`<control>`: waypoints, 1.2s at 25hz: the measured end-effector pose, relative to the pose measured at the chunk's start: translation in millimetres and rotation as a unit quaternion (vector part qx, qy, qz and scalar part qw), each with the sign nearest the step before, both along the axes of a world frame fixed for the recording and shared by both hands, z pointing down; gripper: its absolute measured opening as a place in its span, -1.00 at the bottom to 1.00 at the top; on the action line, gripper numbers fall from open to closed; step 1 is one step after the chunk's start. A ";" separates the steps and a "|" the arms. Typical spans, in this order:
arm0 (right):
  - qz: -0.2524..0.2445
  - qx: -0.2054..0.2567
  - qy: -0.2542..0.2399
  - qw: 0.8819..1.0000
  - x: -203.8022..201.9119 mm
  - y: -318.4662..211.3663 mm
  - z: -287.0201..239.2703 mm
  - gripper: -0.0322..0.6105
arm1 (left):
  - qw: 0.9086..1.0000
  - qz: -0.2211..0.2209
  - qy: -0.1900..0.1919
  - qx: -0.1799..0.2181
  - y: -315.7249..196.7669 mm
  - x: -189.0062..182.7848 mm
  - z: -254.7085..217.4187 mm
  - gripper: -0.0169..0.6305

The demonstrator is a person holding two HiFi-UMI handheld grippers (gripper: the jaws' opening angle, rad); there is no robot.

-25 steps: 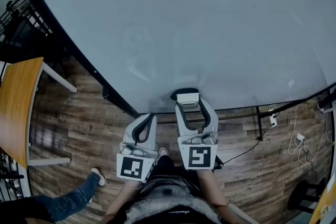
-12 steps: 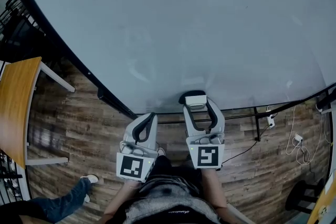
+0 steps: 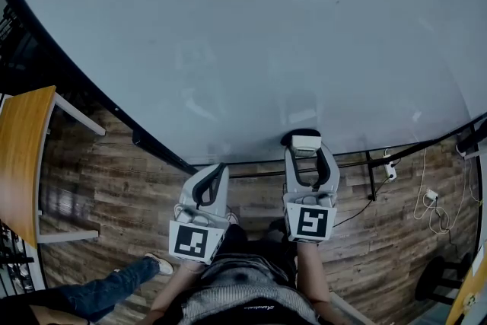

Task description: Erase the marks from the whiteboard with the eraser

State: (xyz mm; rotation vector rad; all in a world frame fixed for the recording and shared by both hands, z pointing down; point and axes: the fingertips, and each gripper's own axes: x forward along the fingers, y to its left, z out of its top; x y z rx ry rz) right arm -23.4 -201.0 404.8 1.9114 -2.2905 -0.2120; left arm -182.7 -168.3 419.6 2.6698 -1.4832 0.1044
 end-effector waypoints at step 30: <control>-0.125 -0.051 0.018 0.991 -107.6 -1.5 35.4 -0.15 | 1.000 -0.027 -0.005 -0.007 0.5 -35.5 8.6 -0.95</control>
